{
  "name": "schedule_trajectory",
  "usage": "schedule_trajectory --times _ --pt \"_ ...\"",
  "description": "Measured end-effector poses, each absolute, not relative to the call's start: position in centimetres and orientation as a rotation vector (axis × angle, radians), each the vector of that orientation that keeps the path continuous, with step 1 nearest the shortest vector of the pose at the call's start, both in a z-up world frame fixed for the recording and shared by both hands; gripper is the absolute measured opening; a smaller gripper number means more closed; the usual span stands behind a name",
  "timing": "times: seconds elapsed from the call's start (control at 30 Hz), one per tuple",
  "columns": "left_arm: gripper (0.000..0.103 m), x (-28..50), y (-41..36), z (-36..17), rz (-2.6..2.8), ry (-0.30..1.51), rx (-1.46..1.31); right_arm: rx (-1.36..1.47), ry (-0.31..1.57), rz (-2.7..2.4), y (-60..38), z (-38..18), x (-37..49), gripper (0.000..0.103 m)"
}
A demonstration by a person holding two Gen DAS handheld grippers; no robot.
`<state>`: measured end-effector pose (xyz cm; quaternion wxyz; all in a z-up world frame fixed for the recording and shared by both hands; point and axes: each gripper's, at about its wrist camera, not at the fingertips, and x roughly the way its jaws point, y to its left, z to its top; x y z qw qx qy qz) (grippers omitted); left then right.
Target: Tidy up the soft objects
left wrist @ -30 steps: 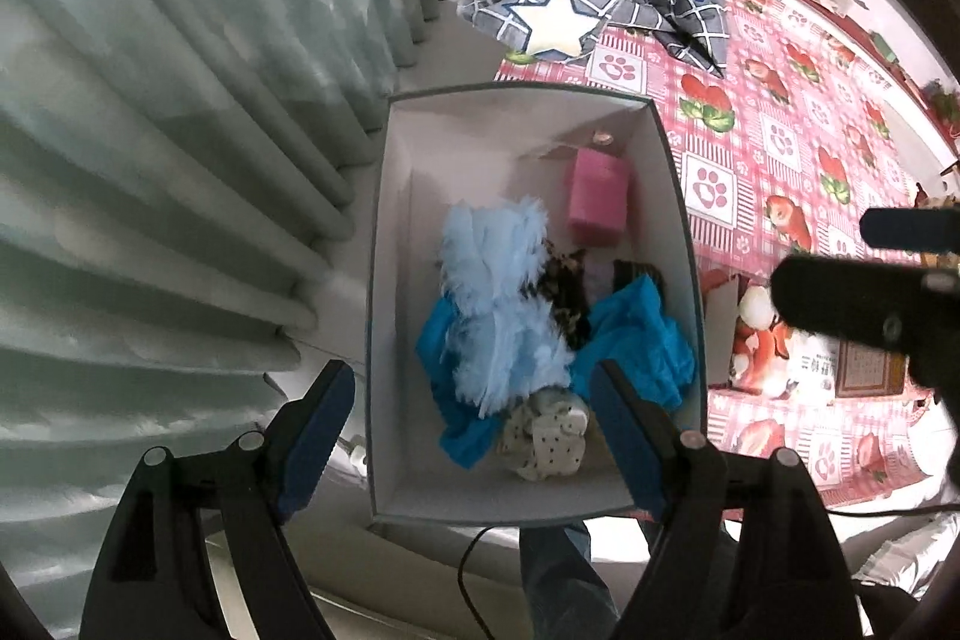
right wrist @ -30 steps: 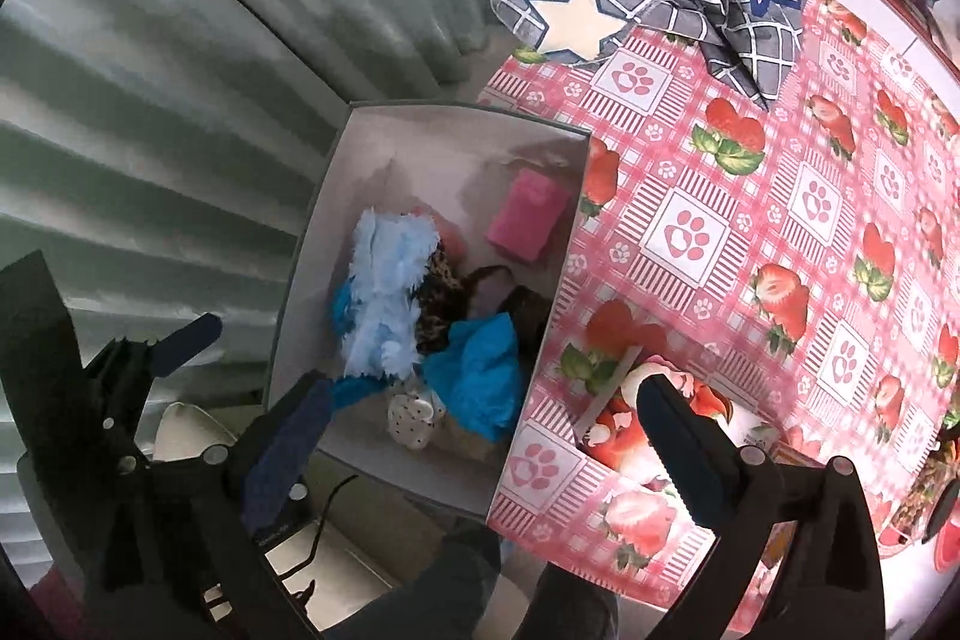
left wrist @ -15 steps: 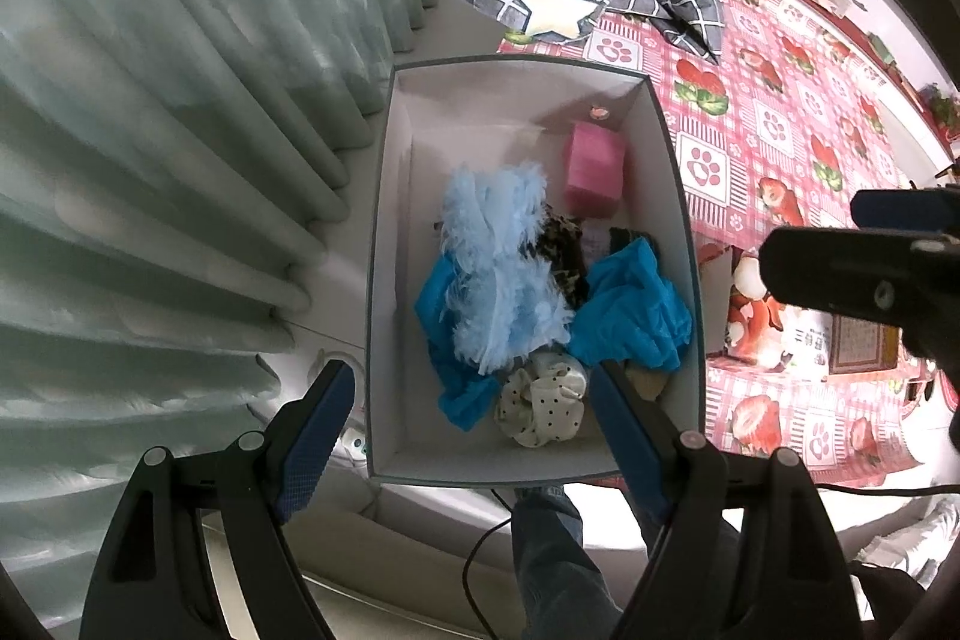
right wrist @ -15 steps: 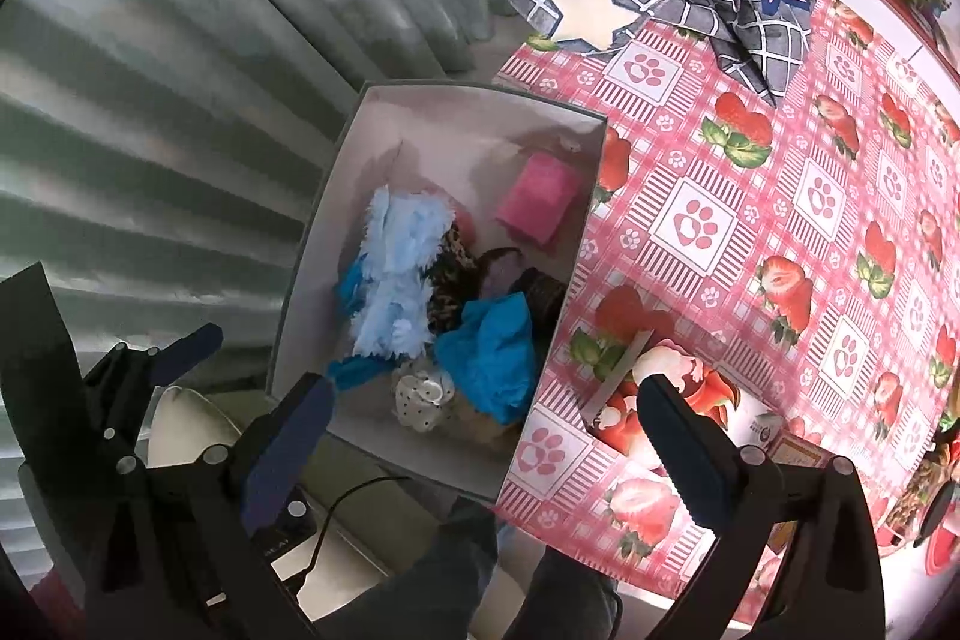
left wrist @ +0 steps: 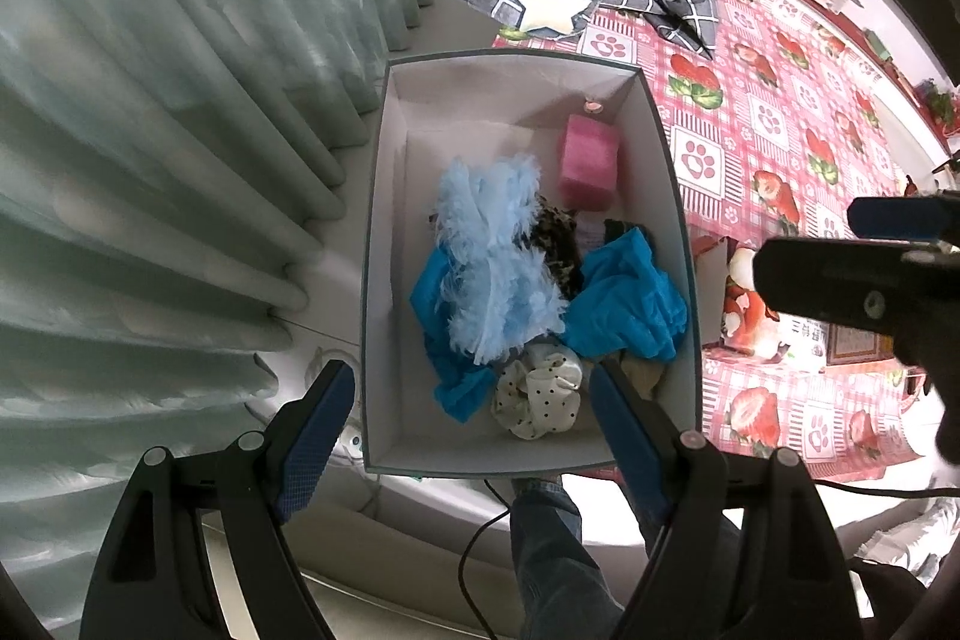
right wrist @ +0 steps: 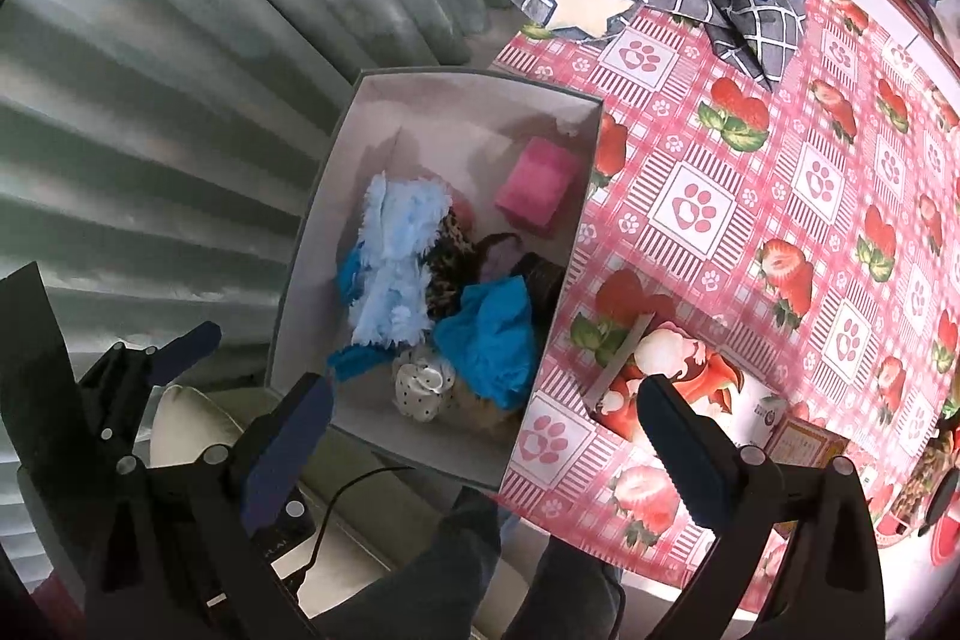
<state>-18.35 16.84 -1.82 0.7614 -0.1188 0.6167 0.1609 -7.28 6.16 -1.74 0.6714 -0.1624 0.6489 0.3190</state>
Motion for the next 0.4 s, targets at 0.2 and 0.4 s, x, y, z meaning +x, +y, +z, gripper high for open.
schedule_trajectory --times 0.2,0.4 --pt "0.083 -18.61 16.79 -2.07 0.357 1.346 -0.257 -0.368 1.465 0.719 6.2 -1.83 -7.46 0.102" --pt "0.083 -19.22 16.66 -1.17 0.292 1.279 -0.291 -0.364 1.465 0.719 6.06 -1.88 -7.54 0.102"
